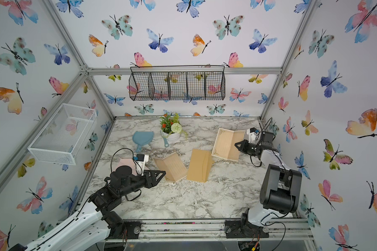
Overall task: Take the letter paper out of the envelope
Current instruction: Place the letter paper at the center of the board.
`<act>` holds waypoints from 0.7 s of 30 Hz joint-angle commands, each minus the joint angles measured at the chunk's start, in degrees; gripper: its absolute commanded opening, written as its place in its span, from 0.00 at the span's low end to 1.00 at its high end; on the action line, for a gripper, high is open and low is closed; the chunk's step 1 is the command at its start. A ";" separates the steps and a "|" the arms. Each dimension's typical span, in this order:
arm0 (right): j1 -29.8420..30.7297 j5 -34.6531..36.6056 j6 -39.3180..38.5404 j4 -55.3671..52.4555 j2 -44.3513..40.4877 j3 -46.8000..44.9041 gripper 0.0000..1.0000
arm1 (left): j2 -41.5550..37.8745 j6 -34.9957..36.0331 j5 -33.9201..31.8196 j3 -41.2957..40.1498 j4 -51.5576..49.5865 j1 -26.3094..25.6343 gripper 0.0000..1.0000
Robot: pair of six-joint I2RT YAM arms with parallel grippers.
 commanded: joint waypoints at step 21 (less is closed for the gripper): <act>-2.09 -3.50 3.09 11.89 17.47 -2.95 0.33 | -3.42 -1.54 -1.46 -2.40 -0.93 0.25 0.56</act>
